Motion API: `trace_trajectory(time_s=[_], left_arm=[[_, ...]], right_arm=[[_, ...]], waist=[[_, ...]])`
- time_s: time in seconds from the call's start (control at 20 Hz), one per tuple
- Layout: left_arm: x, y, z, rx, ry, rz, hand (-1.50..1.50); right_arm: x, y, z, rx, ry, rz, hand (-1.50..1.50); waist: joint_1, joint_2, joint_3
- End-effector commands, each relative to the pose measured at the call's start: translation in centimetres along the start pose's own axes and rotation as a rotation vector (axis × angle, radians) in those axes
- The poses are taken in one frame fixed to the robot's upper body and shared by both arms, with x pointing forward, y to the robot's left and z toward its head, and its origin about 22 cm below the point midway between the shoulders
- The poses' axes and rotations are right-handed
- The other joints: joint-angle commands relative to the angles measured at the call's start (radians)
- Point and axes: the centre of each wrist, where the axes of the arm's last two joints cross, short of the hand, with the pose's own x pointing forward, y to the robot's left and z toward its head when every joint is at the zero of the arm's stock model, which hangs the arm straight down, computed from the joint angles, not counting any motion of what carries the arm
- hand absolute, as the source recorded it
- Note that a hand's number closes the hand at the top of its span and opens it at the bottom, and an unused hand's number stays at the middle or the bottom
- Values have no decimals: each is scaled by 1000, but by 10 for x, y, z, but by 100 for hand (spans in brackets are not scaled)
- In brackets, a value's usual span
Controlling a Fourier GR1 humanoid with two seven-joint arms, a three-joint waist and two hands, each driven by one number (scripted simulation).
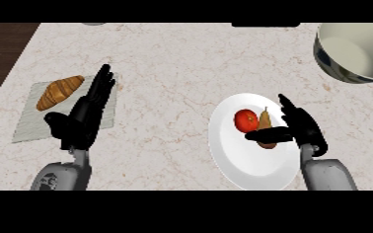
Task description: Pick the pear from the plate and place it in the bowl
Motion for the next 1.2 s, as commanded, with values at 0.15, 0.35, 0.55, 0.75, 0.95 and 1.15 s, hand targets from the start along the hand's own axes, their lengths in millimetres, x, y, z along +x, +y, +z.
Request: trace_trajectory(time_s=[0.15, 0.35, 0.55, 0.75, 0.95, 1.15], left_arm=[[4, -10, 0, -14, 3, 7, 0], [-4, -10, 3, 7, -1, 4, 0], [2, -17, 7, -16, 1, 3, 0], [0, -8, -6, 0, -1, 1, 0], [-15, -20, 4, -11, 22, 15, 0], [-4, -6, -1, 9, 5, 8, 0]], right_arm=[[-15, 0, -15, 23, 38, 105, -150], [-17, 23, -18, 59, 29, 58, -150], [-24, 10, -13, 164, -104, 221, 150], [-35, 46, -17, 177, -121, 246, 150], [-31, 56, -14, 176, -117, 170, 150], [-4, -33, 4, 334, -534, 349, 150]], waist=[[-1, 0, 0], [0, 0, 0], [3, -2, 1], [1, 1, 0], [0, 1, 0], [-10, -3, 2]])
